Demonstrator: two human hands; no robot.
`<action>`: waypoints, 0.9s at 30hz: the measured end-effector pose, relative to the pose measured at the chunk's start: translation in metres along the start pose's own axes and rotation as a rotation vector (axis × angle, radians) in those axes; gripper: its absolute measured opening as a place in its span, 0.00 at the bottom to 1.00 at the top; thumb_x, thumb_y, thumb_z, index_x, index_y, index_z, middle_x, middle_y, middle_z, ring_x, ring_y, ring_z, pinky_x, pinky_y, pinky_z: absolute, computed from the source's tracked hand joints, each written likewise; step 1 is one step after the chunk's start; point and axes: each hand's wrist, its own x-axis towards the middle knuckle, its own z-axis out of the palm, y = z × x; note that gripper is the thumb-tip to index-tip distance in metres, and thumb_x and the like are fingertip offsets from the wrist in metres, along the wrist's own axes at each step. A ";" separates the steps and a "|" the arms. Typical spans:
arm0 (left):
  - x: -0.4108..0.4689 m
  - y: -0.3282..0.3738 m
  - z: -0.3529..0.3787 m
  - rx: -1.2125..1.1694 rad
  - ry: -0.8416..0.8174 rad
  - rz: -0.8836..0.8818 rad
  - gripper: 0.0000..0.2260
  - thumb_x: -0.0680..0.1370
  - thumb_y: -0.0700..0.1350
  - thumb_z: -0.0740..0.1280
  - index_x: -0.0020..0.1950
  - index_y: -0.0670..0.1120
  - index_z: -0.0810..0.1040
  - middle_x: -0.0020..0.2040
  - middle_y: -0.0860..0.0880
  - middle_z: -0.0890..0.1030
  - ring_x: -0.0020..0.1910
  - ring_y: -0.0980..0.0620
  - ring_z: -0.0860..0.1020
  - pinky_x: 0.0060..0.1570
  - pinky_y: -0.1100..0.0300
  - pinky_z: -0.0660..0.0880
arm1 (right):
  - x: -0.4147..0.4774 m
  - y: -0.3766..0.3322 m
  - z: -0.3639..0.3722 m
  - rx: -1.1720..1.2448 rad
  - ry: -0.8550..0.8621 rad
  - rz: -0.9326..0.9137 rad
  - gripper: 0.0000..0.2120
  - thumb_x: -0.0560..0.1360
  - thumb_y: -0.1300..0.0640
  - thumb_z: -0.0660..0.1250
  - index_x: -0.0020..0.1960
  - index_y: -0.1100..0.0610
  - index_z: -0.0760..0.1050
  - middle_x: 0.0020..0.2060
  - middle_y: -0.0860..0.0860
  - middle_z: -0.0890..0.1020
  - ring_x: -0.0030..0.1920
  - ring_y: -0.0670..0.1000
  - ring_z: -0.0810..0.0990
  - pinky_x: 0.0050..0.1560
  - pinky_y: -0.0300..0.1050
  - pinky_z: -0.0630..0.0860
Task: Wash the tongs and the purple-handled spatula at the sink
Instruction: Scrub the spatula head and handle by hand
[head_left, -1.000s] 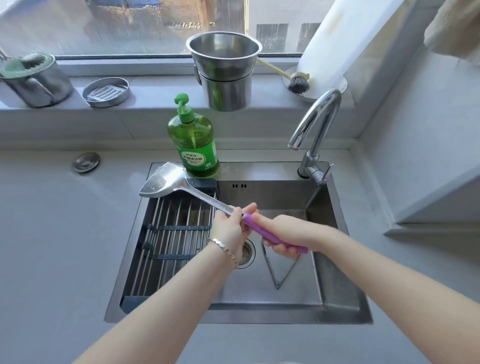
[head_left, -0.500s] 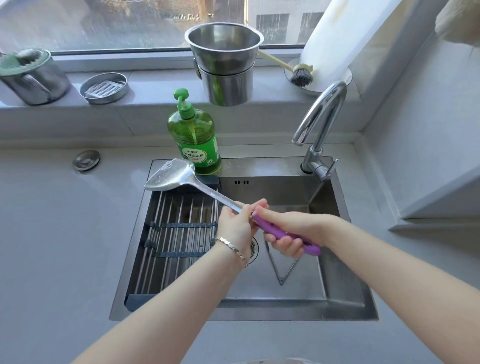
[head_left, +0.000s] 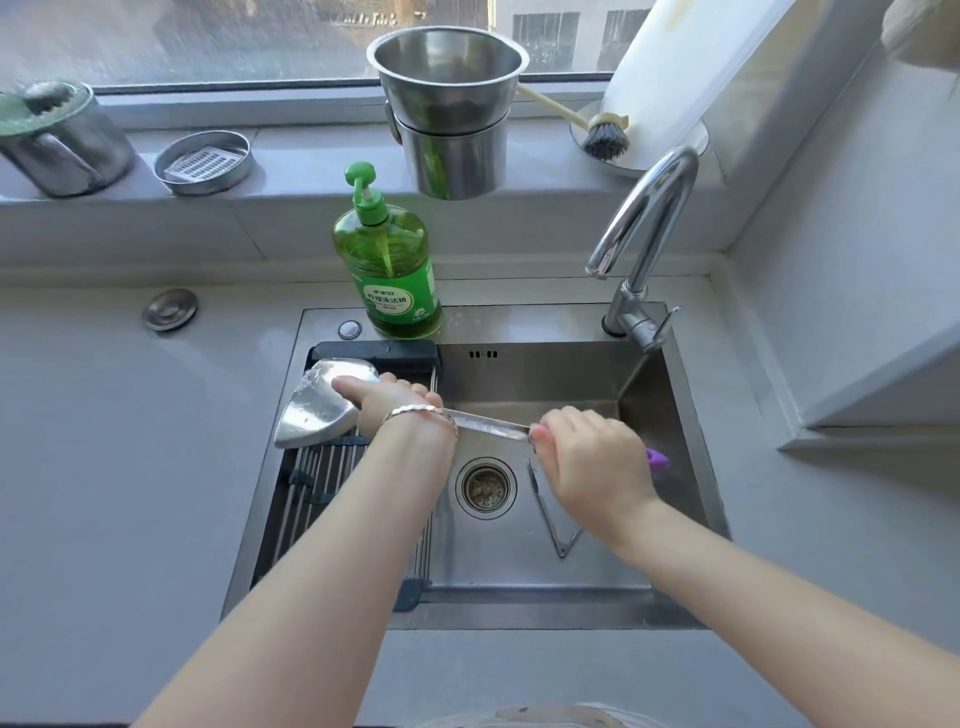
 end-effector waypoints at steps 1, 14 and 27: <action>0.001 0.004 0.003 -0.019 -0.001 0.002 0.29 0.78 0.62 0.52 0.48 0.40 0.81 0.39 0.57 0.84 0.31 0.58 0.76 0.24 0.67 0.54 | 0.003 -0.005 0.002 0.010 0.037 -0.028 0.31 0.82 0.48 0.40 0.32 0.56 0.73 0.25 0.50 0.75 0.23 0.54 0.74 0.23 0.41 0.66; 0.015 0.025 0.002 0.005 -0.018 0.057 0.24 0.79 0.60 0.53 0.29 0.46 0.60 0.14 0.54 0.57 0.12 0.56 0.54 0.18 0.73 0.49 | 0.044 0.015 -0.045 0.985 -1.192 0.600 0.28 0.75 0.34 0.50 0.34 0.56 0.70 0.20 0.46 0.69 0.17 0.44 0.66 0.20 0.34 0.62; 0.005 0.029 -0.001 0.036 0.018 0.167 0.18 0.81 0.57 0.51 0.43 0.50 0.74 0.28 0.54 0.80 0.25 0.59 0.76 0.22 0.65 0.56 | 0.048 0.015 -0.039 0.737 -1.006 0.362 0.32 0.77 0.34 0.47 0.35 0.58 0.74 0.18 0.47 0.69 0.18 0.48 0.65 0.26 0.38 0.68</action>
